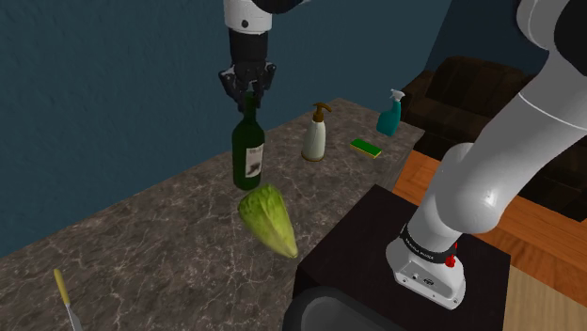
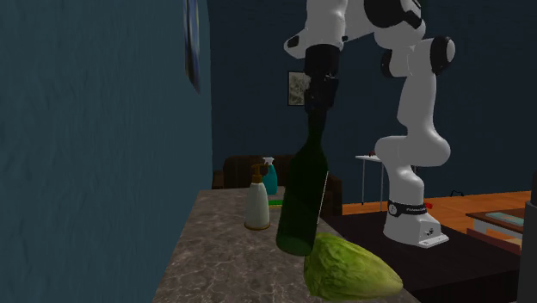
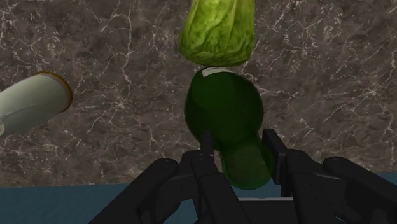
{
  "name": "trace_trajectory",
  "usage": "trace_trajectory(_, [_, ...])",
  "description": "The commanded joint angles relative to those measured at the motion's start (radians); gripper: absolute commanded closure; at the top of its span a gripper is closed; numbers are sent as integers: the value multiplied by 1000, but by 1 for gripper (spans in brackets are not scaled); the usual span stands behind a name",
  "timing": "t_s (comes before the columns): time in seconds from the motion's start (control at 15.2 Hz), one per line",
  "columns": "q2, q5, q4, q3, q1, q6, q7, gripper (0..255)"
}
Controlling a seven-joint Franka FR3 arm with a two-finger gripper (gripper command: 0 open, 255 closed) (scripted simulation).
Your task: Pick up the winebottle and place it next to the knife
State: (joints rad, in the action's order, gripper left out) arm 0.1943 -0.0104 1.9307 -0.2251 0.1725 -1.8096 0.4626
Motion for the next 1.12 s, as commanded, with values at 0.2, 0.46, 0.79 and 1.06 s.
trace_trajectory(0.2, [-19, 0, -31, -76, 49, 14, 127, 255])
trace_trajectory(0.46, [-60, 10, -78, -138, 88, 23, 231, 255])
trace_trajectory(0.79, [-137, 42, -164, -214, 141, 42, 367, 255])
trace_trajectory(1.06, [-222, 85, -257, -271, 191, 65, 479, 255])
